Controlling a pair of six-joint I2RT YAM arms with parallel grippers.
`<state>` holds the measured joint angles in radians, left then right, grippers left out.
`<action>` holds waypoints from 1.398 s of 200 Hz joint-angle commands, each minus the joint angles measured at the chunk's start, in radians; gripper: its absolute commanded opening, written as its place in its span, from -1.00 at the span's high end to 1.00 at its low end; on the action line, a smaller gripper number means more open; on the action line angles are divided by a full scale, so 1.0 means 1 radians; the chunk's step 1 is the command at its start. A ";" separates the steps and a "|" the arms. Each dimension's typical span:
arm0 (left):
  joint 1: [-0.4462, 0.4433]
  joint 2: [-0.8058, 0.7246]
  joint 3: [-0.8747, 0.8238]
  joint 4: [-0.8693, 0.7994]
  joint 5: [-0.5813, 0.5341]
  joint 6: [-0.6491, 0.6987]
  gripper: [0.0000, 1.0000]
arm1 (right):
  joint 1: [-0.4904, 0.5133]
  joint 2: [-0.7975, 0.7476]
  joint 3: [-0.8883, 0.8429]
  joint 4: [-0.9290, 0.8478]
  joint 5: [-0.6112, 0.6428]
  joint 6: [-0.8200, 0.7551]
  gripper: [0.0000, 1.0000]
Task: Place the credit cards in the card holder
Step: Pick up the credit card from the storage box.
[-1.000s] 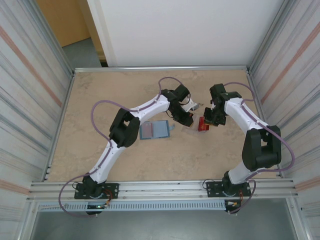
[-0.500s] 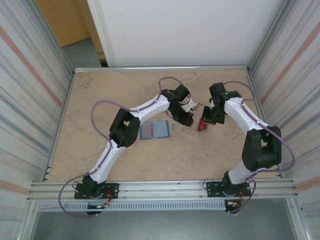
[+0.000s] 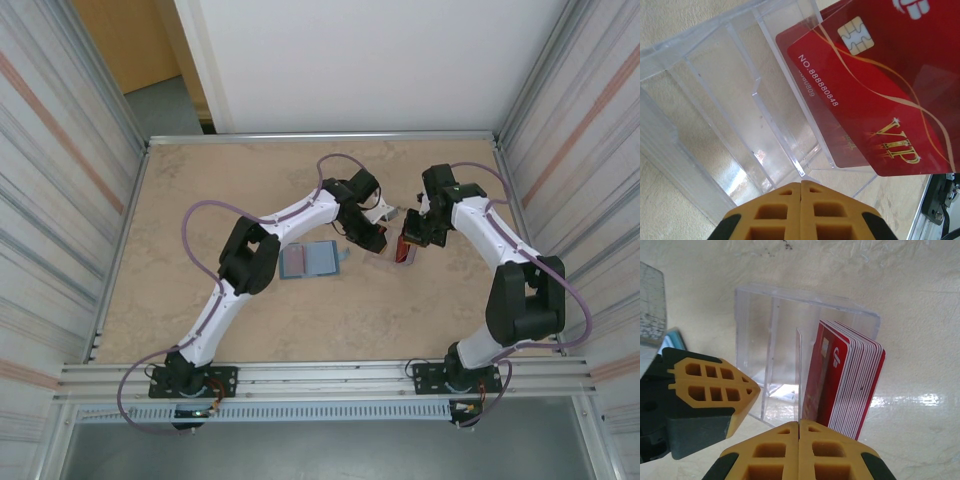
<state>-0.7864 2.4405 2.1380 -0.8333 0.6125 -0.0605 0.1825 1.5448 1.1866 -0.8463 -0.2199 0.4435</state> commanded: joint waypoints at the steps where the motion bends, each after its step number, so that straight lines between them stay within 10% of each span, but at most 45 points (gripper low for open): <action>1: -0.005 0.009 -0.038 -0.059 -0.043 -0.008 0.95 | -0.014 -0.056 0.001 -0.005 -0.037 0.024 1.00; 94: 0.156 -0.292 -0.172 -0.016 0.026 -0.016 0.49 | -0.080 -0.196 -0.029 0.145 -0.292 0.070 1.00; 175: 0.493 -0.761 -0.738 0.456 0.431 -0.276 -0.43 | 0.088 -0.249 -0.132 0.701 -0.474 0.248 1.00; 206: 0.594 -0.880 -1.042 1.061 0.543 -0.706 -0.48 | 0.157 -0.252 -0.198 0.946 -0.458 0.338 1.00; 279: 0.579 -0.975 -1.092 1.121 0.625 -0.574 -0.45 | 0.272 -0.150 -0.193 1.245 -0.504 0.457 1.00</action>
<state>-0.1982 1.4982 1.0626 0.1871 1.1667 -0.6334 0.4149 1.3628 0.9646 0.2462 -0.6788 0.8471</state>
